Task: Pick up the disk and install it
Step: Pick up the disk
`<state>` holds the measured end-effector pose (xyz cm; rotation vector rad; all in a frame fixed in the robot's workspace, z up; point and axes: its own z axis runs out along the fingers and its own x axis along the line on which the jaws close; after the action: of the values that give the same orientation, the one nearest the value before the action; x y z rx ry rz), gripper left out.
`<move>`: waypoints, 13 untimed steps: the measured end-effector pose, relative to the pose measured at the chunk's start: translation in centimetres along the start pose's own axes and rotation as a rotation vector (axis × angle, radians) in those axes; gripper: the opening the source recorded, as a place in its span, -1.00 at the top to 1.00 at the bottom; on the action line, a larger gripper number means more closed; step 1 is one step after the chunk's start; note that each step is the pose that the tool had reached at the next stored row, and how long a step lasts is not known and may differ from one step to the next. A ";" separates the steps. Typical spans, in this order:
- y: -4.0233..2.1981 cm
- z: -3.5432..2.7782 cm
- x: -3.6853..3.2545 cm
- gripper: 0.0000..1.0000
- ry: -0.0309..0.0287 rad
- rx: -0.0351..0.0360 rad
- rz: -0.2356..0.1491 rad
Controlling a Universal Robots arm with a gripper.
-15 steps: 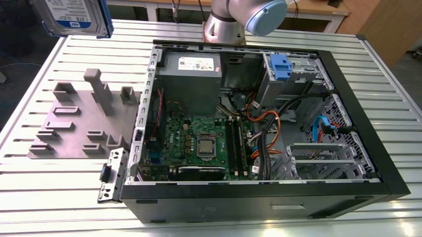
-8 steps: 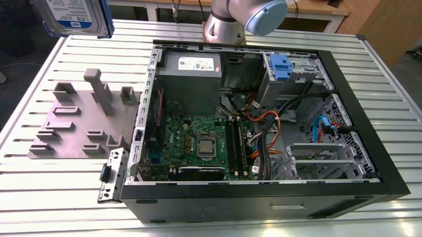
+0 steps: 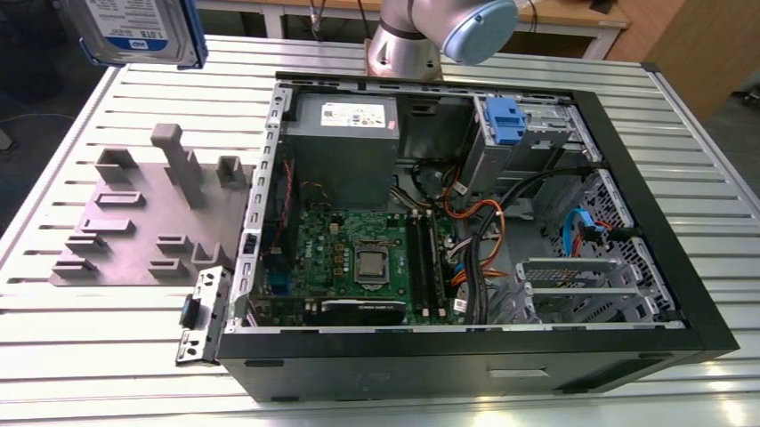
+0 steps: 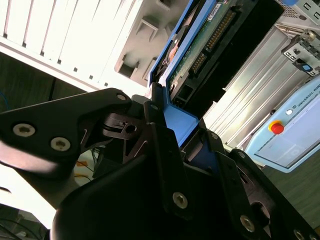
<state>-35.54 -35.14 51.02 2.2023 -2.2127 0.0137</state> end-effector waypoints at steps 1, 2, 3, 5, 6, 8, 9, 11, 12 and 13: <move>-0.02 0.00 0.00 0.27 0.0000 0.0000 0.000; -0.04 0.00 0.00 0.27 0.0000 0.0000 0.000; -0.06 0.00 0.00 0.27 0.0000 0.0000 0.000; -0.10 0.00 0.00 0.27 0.0000 -0.0001 0.000; -0.12 0.00 0.00 0.27 0.0000 0.0000 0.000; -0.17 0.00 0.00 0.27 0.0000 0.0000 0.000; -0.19 0.00 0.00 0.27 0.0000 0.0000 0.000; -0.23 0.00 0.00 0.27 0.0000 0.0001 0.000; -0.25 0.00 0.00 0.27 0.0000 0.0000 0.000; -0.27 0.00 0.00 0.27 0.0000 0.0000 0.000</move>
<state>-35.27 -35.14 51.02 2.2023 -2.2127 0.0138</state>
